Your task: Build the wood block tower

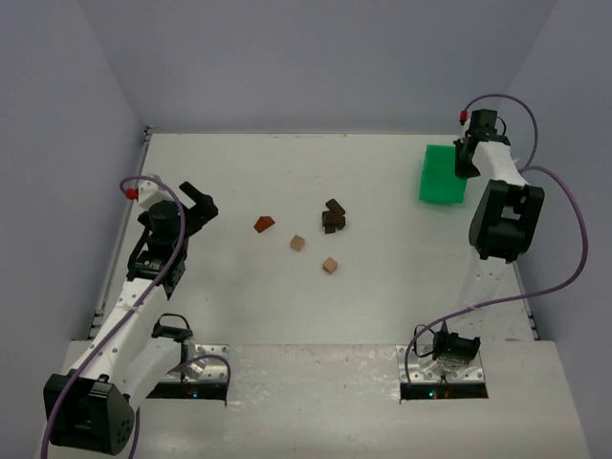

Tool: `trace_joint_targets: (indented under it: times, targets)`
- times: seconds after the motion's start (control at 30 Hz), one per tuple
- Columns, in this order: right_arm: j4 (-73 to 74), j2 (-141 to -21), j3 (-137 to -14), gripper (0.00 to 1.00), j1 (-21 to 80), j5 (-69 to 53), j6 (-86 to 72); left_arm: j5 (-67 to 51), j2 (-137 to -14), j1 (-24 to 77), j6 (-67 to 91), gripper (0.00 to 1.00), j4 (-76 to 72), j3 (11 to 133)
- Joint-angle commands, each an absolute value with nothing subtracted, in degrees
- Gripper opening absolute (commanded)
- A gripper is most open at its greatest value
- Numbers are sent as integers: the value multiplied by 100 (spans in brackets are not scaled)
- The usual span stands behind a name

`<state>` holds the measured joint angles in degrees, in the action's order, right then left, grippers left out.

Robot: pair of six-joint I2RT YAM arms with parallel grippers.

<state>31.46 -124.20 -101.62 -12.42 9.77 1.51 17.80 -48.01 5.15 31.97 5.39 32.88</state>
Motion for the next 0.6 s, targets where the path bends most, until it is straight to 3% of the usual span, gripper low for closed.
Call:
trace_joint_targets:
  times: [0.0, 0.2, 0.33, 0.4, 0.47, 0.57]
  targets:
    - [2584, -12329, -10036, 22, -1405, 1177, 492, 1740, -4820, 475, 3190, 100, 286, 3384]
    - [2456, -12227, -9884, 40, -1411, 1187, 633, 1710, -4816, 475, 3169, 100, 285, 3388]
    - [2722, -11954, -9989, 71, -1407, 977, 471, 1687, -4757, 467, 3147, 100, 298, 3385]
    - [2824, -11813, -9984, 79, -1380, 783, 440, 1687, -4733, 475, 3146, 100, 308, 3384]
    - [2882, -11308, -9848, 99, -1125, 800, 567, 1657, -4693, 475, 3146, 100, 308, 3375]
    - [2588, -10512, -9227, 99, -447, 825, 1229, 1577, -4667, 471, 3146, 100, 273, 3357]
